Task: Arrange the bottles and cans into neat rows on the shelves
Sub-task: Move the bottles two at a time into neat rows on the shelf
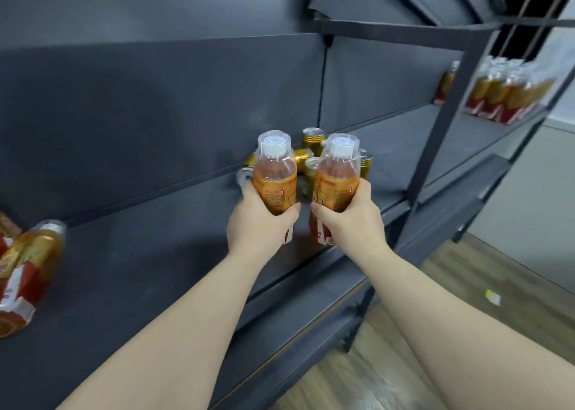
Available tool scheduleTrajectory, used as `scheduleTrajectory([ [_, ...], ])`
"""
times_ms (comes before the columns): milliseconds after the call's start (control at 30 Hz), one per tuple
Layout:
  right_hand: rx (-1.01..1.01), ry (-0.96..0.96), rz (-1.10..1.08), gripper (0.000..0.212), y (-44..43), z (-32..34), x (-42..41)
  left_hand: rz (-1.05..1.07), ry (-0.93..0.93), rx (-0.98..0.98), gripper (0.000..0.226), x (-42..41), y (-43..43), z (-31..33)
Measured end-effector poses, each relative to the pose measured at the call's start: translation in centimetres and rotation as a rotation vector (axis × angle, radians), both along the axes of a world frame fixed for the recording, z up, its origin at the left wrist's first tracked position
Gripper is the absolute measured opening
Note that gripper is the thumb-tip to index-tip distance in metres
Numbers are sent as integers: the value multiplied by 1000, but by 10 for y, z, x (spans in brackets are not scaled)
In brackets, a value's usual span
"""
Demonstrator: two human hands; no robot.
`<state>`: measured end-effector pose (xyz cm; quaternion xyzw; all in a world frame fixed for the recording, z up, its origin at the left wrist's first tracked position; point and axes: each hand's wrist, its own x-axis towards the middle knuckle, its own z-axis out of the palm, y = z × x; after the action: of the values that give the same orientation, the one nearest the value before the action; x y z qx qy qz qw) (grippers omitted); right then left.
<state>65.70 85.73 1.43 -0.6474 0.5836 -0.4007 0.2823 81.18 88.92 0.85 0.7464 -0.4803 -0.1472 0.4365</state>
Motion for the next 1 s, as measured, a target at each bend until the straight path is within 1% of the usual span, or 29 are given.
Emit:
scheduleTrajectory([
  [133, 29, -8, -111, 61, -1, 0, -72, -119, -6, -1, 73, -72, -16, 1],
  [233, 42, -22, -182, 55, 1, -4, -131, -218, -10, -4, 75, -131, -25, -1],
  [400, 68, -38, -302, 56, 7, -13, -229, -362, 10, 6, 76, -227, -36, -6],
  [567, 88, -41, -427, 56, 15, -16, -314, -458, 31, 18, 65, -307, -48, -12],
  [700, 117, -49, -524, 63, 10, -20, -366, -527, 17, 30, 67, -362, -64, -12],
  [800, 122, -41, -570, 61, 0, -23, -391, -586, 6, 30, 72, -391, -79, -14],
  [900, 124, -40, -614, 65, -19, -27, -417, -635, -12, 30, 70, -420, -104, -18],
  [1000, 117, -28, -650, 66, -44, -30, -440, -676, -11, 27, 75, -447, -136, -22],
])
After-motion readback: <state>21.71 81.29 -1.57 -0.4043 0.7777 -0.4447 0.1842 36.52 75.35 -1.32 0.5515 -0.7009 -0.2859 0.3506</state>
